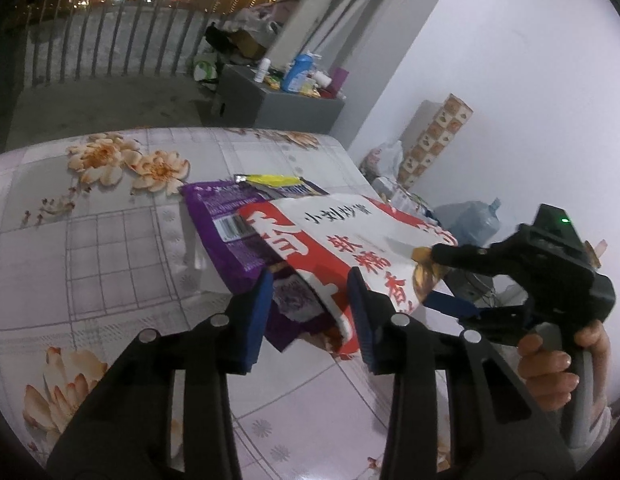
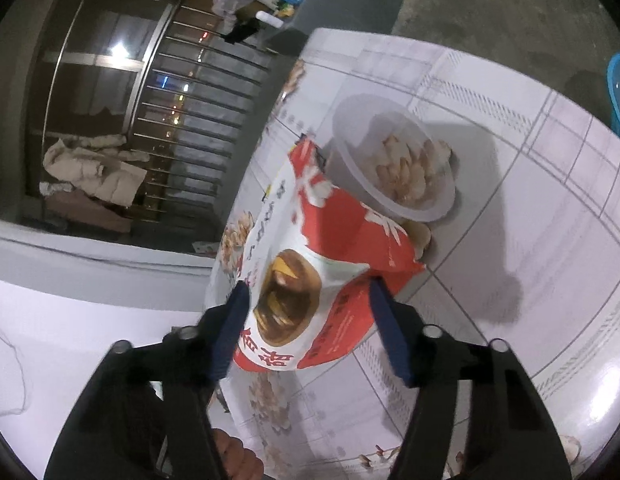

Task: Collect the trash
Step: 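Grasp the red-and-white snack bag with the right gripper and lift it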

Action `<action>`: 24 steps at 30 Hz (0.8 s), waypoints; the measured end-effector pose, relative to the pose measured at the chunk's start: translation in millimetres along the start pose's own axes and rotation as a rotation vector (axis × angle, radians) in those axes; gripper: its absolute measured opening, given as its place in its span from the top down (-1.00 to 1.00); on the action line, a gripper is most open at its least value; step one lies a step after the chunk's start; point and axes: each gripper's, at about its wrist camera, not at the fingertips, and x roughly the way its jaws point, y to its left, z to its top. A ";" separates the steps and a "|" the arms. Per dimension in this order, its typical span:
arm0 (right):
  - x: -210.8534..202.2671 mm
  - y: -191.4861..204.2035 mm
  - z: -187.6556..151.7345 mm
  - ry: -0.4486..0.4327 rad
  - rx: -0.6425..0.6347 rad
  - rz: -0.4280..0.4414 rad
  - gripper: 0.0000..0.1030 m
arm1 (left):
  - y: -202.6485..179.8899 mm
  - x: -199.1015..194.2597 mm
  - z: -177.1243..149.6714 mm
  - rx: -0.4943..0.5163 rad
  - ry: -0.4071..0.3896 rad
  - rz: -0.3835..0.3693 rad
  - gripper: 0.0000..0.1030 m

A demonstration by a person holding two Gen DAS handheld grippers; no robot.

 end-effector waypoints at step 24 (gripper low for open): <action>-58.5 -49.0 -30.1 0.068 -0.005 0.113 0.38 | -56.1 -32.5 -54.0 0.049 0.132 -0.226 0.36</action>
